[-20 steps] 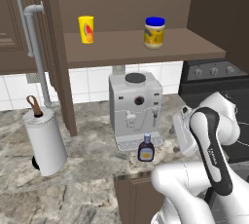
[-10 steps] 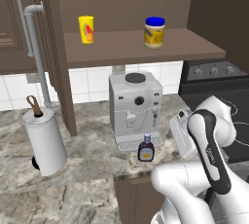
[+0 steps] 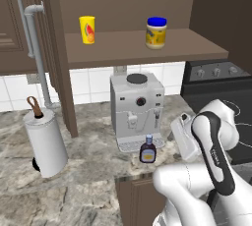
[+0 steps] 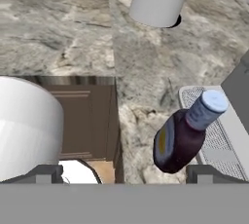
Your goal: Pick the mayonnaise and condiment bottle from the counter and place them in the cabinet.
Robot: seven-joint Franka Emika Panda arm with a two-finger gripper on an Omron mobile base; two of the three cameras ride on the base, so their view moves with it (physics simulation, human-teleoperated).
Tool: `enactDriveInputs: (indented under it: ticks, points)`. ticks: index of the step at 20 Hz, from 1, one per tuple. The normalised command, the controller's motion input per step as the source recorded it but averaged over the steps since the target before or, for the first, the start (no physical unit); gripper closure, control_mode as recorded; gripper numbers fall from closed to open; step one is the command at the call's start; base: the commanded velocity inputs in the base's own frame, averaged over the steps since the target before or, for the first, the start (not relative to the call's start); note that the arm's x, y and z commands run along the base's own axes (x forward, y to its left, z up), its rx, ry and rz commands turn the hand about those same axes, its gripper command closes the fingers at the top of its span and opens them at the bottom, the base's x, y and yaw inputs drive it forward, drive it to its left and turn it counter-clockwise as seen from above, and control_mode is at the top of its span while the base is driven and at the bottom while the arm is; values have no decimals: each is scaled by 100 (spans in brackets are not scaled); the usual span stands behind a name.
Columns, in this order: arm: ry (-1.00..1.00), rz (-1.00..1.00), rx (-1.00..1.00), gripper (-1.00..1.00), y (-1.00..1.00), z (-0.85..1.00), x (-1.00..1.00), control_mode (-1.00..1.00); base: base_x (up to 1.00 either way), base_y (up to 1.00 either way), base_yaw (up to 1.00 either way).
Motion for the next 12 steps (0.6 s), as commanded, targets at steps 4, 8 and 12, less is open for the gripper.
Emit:
enactDriveInputs:
  ticks: [4,8,12]
  points:
    - [0,0,12,-100,4,-3,11,-100,0,0,0]
    - [0,0,8,-100,14,-7,11,-100,0,0,0]
    - [0,0,1,-100,21,-12,8,-100,0,0,0]
